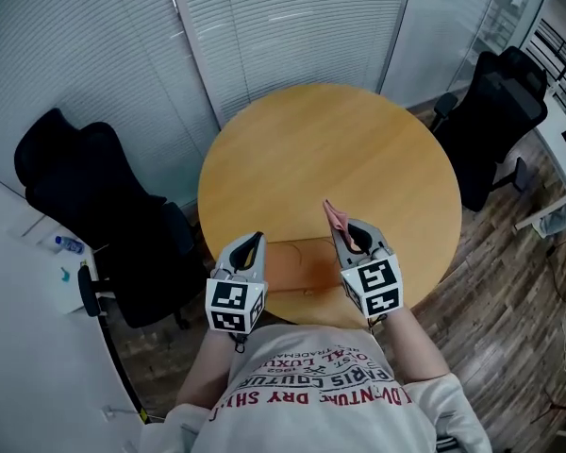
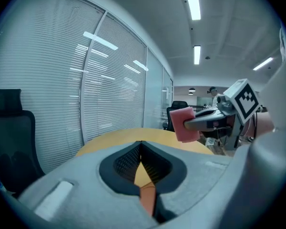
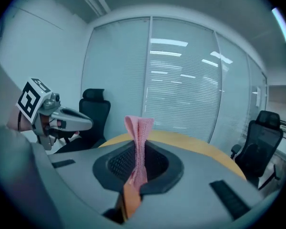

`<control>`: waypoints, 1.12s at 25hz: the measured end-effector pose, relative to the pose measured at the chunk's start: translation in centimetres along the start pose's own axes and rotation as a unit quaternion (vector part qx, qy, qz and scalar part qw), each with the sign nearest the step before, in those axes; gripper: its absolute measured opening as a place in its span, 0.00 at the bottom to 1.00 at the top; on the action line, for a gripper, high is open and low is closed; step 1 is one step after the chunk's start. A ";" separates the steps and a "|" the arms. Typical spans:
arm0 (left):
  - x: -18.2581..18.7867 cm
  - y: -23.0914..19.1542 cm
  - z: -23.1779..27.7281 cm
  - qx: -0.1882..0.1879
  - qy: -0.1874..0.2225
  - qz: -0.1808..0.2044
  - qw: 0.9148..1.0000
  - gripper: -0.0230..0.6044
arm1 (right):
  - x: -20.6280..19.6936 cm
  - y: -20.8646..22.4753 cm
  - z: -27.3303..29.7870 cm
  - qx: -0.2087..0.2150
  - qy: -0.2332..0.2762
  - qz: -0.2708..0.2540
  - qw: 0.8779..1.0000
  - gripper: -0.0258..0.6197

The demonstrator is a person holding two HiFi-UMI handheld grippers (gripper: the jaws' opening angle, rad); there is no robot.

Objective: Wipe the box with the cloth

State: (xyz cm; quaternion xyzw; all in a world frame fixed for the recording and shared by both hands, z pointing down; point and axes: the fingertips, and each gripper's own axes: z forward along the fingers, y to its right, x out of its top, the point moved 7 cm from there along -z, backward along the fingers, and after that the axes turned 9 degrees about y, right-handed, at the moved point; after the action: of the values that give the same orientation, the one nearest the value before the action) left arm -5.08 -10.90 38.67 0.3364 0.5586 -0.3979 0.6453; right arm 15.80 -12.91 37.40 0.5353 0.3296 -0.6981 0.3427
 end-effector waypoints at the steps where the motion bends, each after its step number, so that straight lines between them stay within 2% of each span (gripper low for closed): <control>1: 0.3 0.1 0.1 -0.002 0.003 0.002 1.000 0.05 | 0.3 0.3 -0.4 -0.013 0.020 0.000 1.000 0.09; 5: 0.9 0.5 0.5 -0.007 0.012 0.008 1.000 0.05 | 1.2 1.1 -1.5 -0.047 0.073 0.007 0.996 0.09; 10: 1.2 0.7 0.7 0.000 0.025 0.009 1.000 0.05 | 1.0 1.6 -2.5 -0.068 0.094 0.023 0.993 0.08; 13: 1.1 0.8 0.8 -0.002 0.022 0.008 1.000 0.05 | 1.1 1.8 -3.0 -0.082 0.104 0.015 0.991 0.08; 28: 0.5 0.6 1.0 0.003 0.016 -0.005 1.000 0.05 | -0.8 2.1 -2.5 -0.087 0.073 0.055 0.992 0.08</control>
State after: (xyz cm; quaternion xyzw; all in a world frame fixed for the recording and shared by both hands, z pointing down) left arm -4.07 -11.63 38.36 0.3416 0.5691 -0.3972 0.6338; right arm 19.04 -11.91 37.49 0.5701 0.3831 -0.6061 0.4011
